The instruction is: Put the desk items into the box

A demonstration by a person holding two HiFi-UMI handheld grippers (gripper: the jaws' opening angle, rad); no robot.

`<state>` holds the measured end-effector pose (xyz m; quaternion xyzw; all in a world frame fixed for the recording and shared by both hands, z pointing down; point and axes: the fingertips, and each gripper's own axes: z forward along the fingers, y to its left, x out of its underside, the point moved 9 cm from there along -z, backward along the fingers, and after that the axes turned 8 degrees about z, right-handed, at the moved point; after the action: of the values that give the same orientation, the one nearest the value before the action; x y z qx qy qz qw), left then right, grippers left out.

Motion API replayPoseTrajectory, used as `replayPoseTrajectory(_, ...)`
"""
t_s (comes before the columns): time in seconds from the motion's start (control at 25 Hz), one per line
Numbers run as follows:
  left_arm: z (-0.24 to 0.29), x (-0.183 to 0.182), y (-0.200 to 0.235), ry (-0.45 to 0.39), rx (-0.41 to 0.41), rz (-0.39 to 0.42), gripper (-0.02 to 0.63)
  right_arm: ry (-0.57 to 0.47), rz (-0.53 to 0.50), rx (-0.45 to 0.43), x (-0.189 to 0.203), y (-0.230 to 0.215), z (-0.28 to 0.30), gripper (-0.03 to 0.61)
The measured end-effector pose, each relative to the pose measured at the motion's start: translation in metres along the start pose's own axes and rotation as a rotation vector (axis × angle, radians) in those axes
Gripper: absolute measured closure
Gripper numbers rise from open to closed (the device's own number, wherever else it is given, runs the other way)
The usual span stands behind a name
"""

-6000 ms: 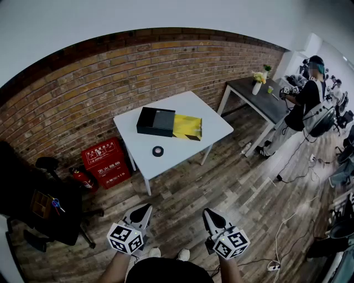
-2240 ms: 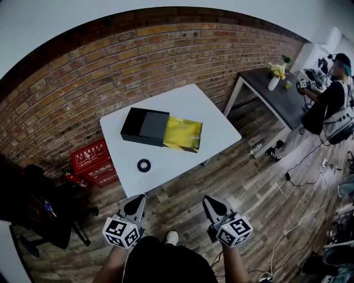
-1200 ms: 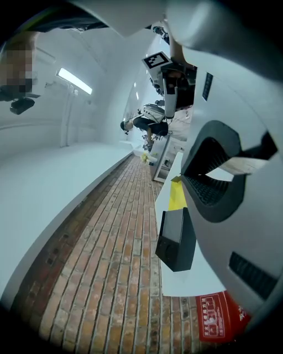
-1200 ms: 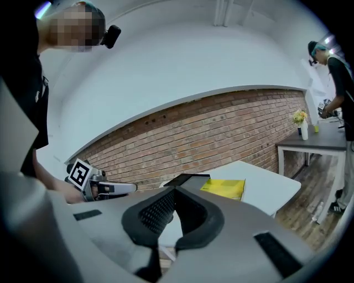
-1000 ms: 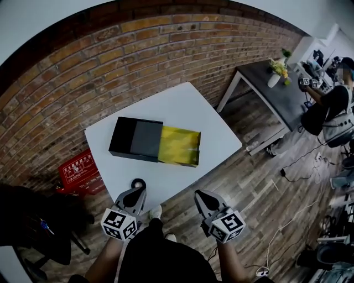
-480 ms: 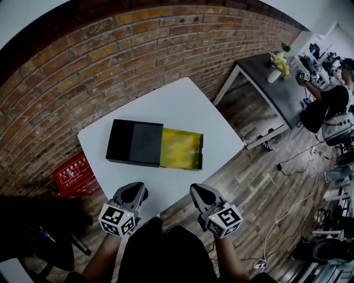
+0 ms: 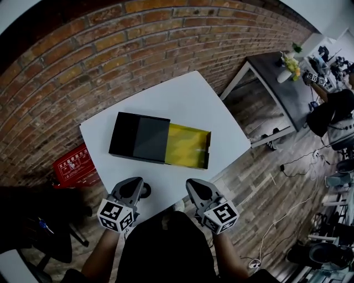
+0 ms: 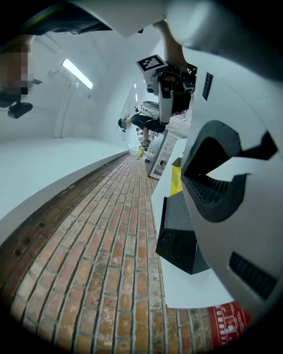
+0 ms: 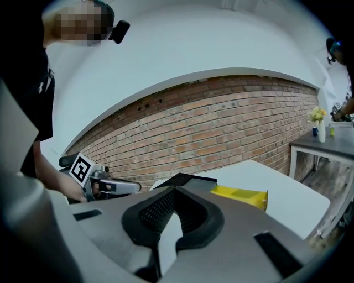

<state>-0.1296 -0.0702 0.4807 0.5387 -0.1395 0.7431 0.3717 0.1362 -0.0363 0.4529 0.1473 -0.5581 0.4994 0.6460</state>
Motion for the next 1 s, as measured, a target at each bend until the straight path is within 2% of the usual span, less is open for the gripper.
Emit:
replayPoseTrajectory(0.2, 0.004, 0.005, -0.009, 0.023, -0.034, 0.009, 0.601, 0.061, -0.094, -0.064, 0.008, -0.004, 0.019, 0.557)
replayPoseTrajectory(0.32, 0.004, 0.013, -0.009, 0.029, -0.087, -0.022, 0.601, 0.111, -0.12, -0.129, 0.017, -0.004, 0.034, 0.557)
replayPoseTrajectory(0.48, 0.002, 0.02, -0.01, 0.023, -0.14, -0.075, 0.601, 0.186, -0.203, -0.23, 0.03, 0.004, 0.057, 0.557)
replayPoseTrajectory(1.0, -0.025, 0.048, -0.009, 0.067, -0.365, -0.159, 0.601, 0.423, -0.439, -0.516, 0.076, 0.03, 0.121, 0.555)
